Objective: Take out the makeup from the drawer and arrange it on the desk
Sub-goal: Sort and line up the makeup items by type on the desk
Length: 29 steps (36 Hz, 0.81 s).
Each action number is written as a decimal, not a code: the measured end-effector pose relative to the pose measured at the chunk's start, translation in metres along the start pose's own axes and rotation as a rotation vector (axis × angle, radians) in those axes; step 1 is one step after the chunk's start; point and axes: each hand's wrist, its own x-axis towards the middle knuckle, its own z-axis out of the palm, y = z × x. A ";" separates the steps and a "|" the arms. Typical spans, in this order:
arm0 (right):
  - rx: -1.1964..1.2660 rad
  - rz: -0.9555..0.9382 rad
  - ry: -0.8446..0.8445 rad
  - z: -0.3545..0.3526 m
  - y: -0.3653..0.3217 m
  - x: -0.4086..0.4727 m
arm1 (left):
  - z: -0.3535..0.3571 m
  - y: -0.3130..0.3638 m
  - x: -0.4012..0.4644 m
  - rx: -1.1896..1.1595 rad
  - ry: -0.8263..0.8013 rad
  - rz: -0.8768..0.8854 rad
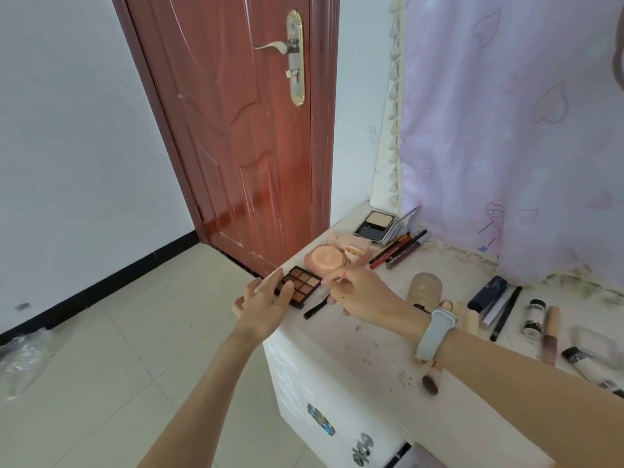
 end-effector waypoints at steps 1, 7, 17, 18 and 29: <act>0.000 -0.012 -0.011 -0.001 0.001 -0.002 | 0.001 0.001 0.000 -0.004 0.001 -0.001; 0.071 -0.080 -0.042 -0.016 0.006 -0.021 | 0.000 0.004 -0.009 -0.031 0.084 0.037; -0.095 -0.008 0.222 -0.072 0.071 -0.039 | 0.007 0.061 -0.046 -0.301 0.386 0.445; -0.133 0.004 0.256 -0.079 0.080 -0.035 | 0.011 0.069 -0.049 -0.306 0.374 0.487; -0.689 -0.108 0.108 -0.120 0.128 0.023 | 0.091 0.102 -0.042 -0.084 0.022 0.598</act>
